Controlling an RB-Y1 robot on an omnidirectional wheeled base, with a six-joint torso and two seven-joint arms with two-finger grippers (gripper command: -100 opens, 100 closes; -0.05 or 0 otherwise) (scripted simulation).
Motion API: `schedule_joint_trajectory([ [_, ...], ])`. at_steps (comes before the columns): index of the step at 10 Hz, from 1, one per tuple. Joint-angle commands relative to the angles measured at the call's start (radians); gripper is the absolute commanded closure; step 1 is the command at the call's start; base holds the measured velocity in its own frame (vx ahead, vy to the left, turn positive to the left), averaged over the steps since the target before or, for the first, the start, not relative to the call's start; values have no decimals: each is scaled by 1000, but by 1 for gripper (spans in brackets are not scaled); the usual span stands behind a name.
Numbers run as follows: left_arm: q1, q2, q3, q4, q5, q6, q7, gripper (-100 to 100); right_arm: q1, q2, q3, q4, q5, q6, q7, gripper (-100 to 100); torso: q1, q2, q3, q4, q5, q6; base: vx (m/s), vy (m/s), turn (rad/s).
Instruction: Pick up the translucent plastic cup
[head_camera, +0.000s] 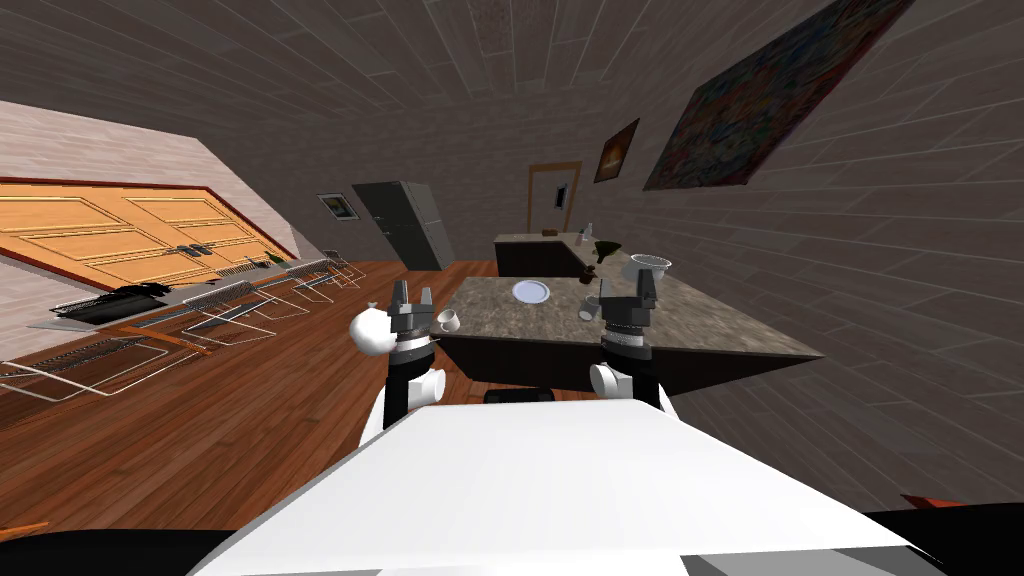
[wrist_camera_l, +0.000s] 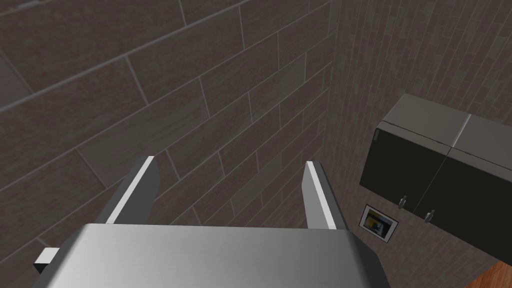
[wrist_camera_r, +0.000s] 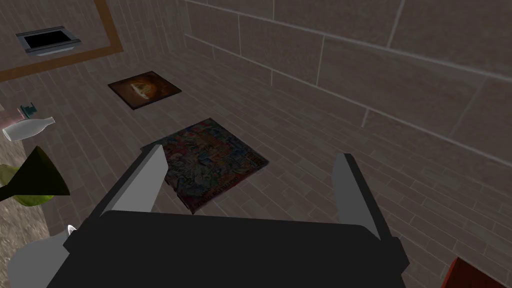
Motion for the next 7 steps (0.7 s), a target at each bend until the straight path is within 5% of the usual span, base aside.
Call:
schedule_joint_trajectory([
  [1, 0, 0, 0, 0, 0, 0, 0, 0, 5, -37, 13, 11, -1, -1, -3, -100, 0, 0, 0, 0, 0, 0, -6, 11, 19],
  [7, 0, 0, 0, 0, 0, 0, 0, 0, 37, -218, 113, 95, -12, -11, -23, -100, 2, 1, 0, 0, 0, 0, -12, 31, 42],
])
